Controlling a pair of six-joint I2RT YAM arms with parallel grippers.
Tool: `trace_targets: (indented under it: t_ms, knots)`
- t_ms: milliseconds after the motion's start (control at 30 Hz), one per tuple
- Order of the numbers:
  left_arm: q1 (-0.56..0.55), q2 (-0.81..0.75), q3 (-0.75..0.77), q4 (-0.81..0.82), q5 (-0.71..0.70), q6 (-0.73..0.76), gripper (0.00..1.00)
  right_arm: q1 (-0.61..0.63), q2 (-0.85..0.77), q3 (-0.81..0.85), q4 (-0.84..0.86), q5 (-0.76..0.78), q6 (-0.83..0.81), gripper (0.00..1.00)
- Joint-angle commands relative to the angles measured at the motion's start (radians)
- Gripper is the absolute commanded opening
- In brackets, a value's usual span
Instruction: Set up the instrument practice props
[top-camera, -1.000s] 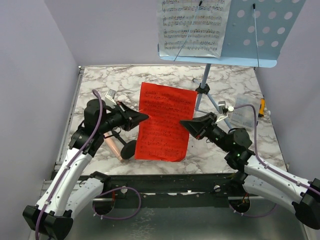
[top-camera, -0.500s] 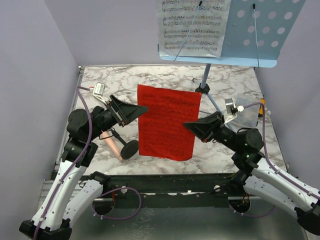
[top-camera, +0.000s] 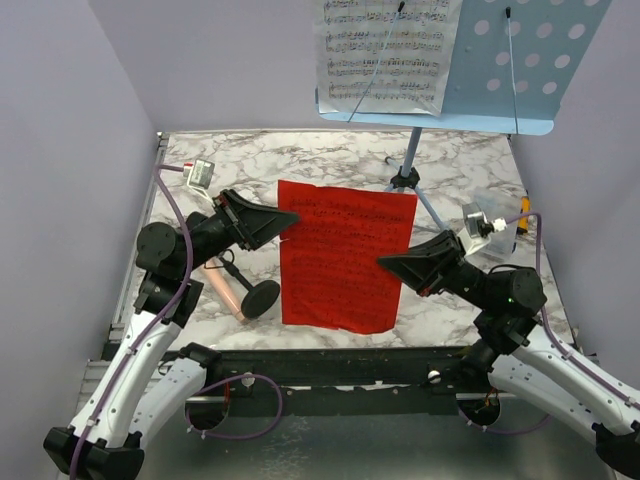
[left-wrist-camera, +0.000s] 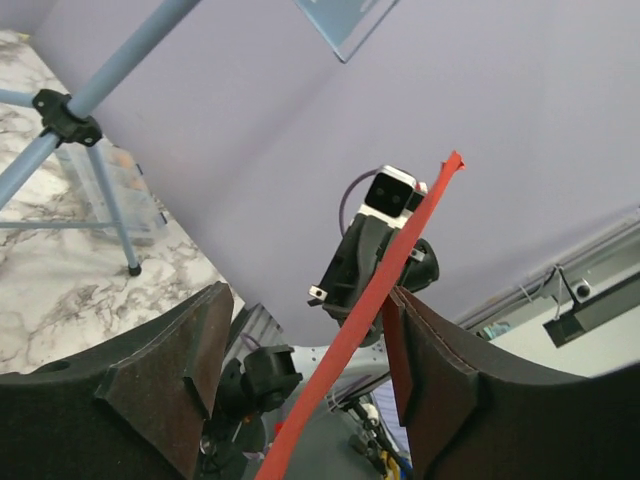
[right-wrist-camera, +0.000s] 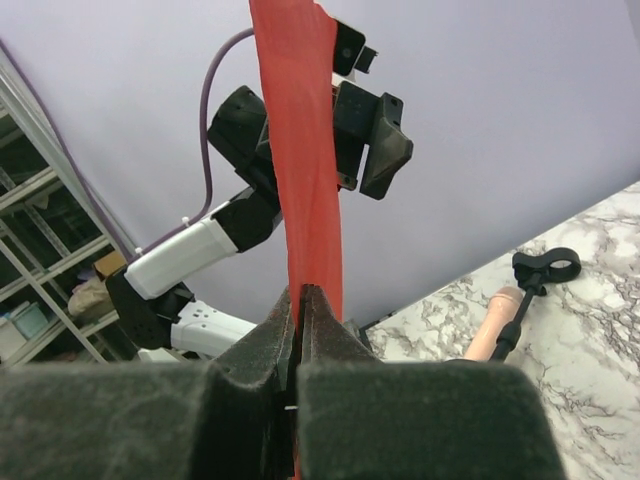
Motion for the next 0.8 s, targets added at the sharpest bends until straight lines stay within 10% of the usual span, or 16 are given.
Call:
trace_targets:
  t_ms: [0,400,567,767]
  knots:
    - [-0.001,-0.01,-0.036,0.193,0.069,-0.068,0.66,0.005,0.007,0.04,-0.019,0.008,0.01,0.01]
    - [-0.004,0.088,0.075,0.288,0.105,0.011,0.0,0.005,0.052,0.146,-0.171,0.135,-0.071,0.1]
    - [-0.004,0.164,0.211,0.271,0.12,0.122,0.0,0.005,0.086,0.421,-0.621,0.369,-0.322,0.47]
    - [-0.004,0.302,0.416,0.258,0.154,0.22,0.0,0.006,0.224,0.834,-1.065,0.78,-0.649,0.66]
